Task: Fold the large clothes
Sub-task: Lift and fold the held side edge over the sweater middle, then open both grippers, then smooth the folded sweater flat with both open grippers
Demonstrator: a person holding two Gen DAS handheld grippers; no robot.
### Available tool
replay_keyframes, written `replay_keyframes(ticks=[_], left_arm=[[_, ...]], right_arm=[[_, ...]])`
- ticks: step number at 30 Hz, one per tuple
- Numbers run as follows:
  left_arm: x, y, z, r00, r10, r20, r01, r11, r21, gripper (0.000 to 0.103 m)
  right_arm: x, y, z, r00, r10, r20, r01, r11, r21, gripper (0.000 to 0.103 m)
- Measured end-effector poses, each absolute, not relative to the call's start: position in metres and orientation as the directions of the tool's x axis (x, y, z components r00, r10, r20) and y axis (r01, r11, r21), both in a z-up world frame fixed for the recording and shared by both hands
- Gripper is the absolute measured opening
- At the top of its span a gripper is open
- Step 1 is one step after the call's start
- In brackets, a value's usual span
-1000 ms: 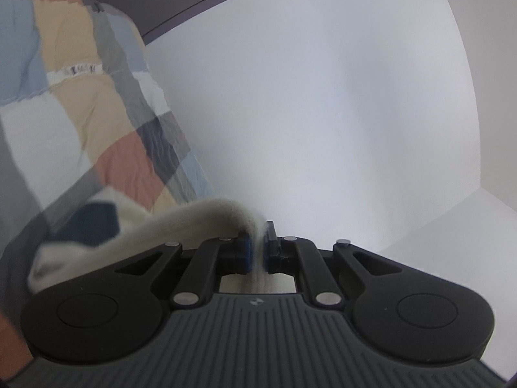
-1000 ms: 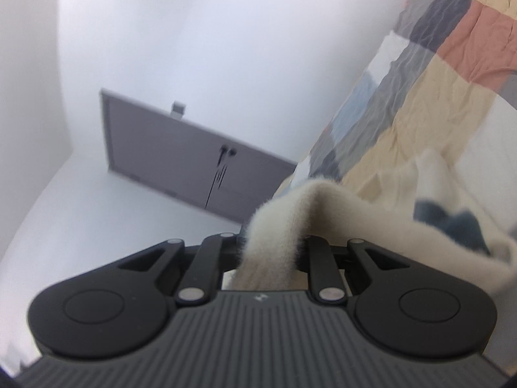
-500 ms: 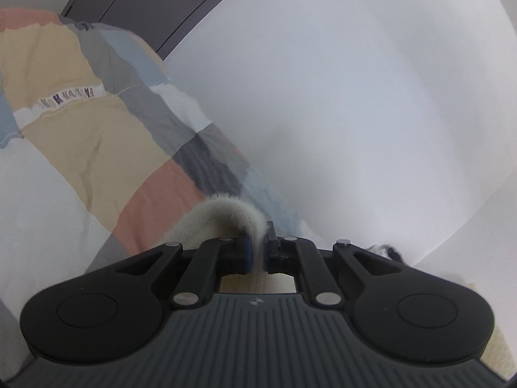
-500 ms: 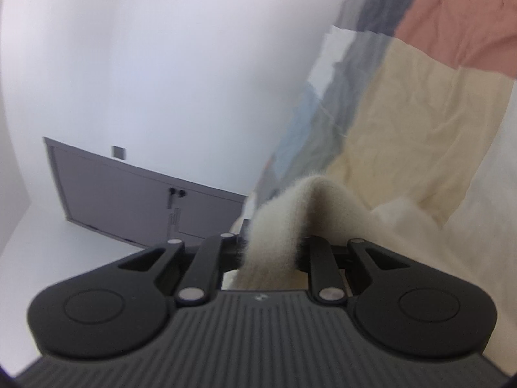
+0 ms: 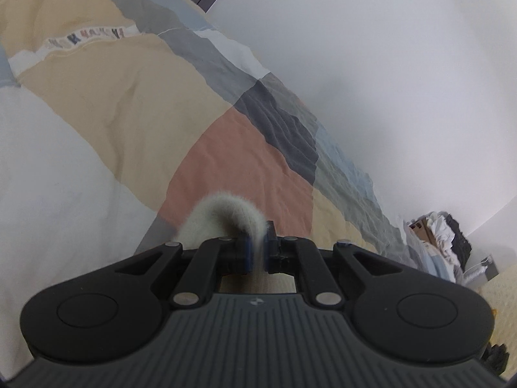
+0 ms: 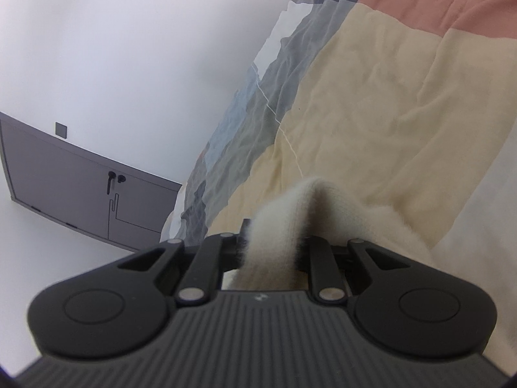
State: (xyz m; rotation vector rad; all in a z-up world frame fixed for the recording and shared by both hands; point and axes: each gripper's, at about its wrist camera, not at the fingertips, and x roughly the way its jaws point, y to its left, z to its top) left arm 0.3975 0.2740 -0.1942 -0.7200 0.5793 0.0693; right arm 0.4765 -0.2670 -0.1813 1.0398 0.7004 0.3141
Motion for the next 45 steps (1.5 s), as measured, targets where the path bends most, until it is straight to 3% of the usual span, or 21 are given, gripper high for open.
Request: replay_keyframes(ticks=[4, 6, 9, 10, 11, 22, 27, 31, 34, 41, 45], left_arm=[[0.386, 0.260, -0.176, 0.839, -0.114, -0.531, -0.234, 0.806, -0.543, 0.011], [0.379, 0.256, -0.170, 0.829, -0.113, -0.547, -0.244, 0.808, -0.536, 0.026], [0.363, 0.253, -0.160, 0.831, -0.109, -0.545, -0.245, 0.808, -0.536, 0.048], [0.357, 0.251, -0.156, 0.833, -0.111, -0.542, -0.239, 0.811, -0.534, 0.049], [0.352, 0.248, -0.152, 0.826, -0.107, -0.553, -0.240, 0.821, -0.518, 0.050], [0.319, 0.201, -0.152, 0.727, -0.069, -0.683, -0.190, 0.936, -0.297, 0.052], [0.329, 0.200, -0.162, 0.730, -0.037, -0.683, -0.188, 0.949, -0.252, 0.053], [0.342, 0.209, -0.166, 0.772, 0.008, -0.635, -0.217, 0.943, -0.252, 0.054], [0.360, 0.227, -0.174, 0.773, 0.023, -0.633, -0.284, 0.906, -0.315, 0.054], [0.376, 0.237, -0.182, 0.793, 0.055, -0.607, -0.285, 0.914, -0.289, 0.053], [0.382, 0.239, -0.190, 0.788, 0.047, -0.614, -0.277, 0.918, -0.285, 0.054]], right_arm=[[0.472, -0.263, -0.172, 0.750, 0.537, -0.386, 0.047, 0.539, 0.841, 0.023], [0.471, -0.254, -0.159, 0.753, 0.518, -0.406, -0.004, 0.620, 0.785, 0.030], [0.453, -0.237, -0.135, 0.761, 0.504, -0.408, -0.103, 0.715, 0.692, 0.059], [0.445, -0.232, -0.128, 0.767, 0.500, -0.401, -0.133, 0.736, 0.663, 0.068], [0.438, -0.227, -0.121, 0.772, 0.495, -0.399, -0.160, 0.759, 0.632, 0.070], [0.396, -0.194, -0.110, 0.721, 0.421, -0.551, -0.238, 0.897, 0.373, 0.068], [0.407, -0.177, -0.122, 0.723, 0.322, -0.611, -0.242, 0.947, 0.213, 0.062], [0.436, -0.183, -0.134, 0.745, 0.252, -0.617, -0.163, 0.967, 0.198, 0.054], [0.463, -0.184, -0.142, 0.759, 0.225, -0.611, -0.106, 0.969, 0.225, 0.054], [0.476, -0.185, -0.144, 0.833, 0.159, -0.530, -0.058, 0.978, 0.202, 0.054], [0.481, -0.184, -0.150, 0.807, 0.181, -0.563, -0.067, 0.974, 0.217, 0.054]])
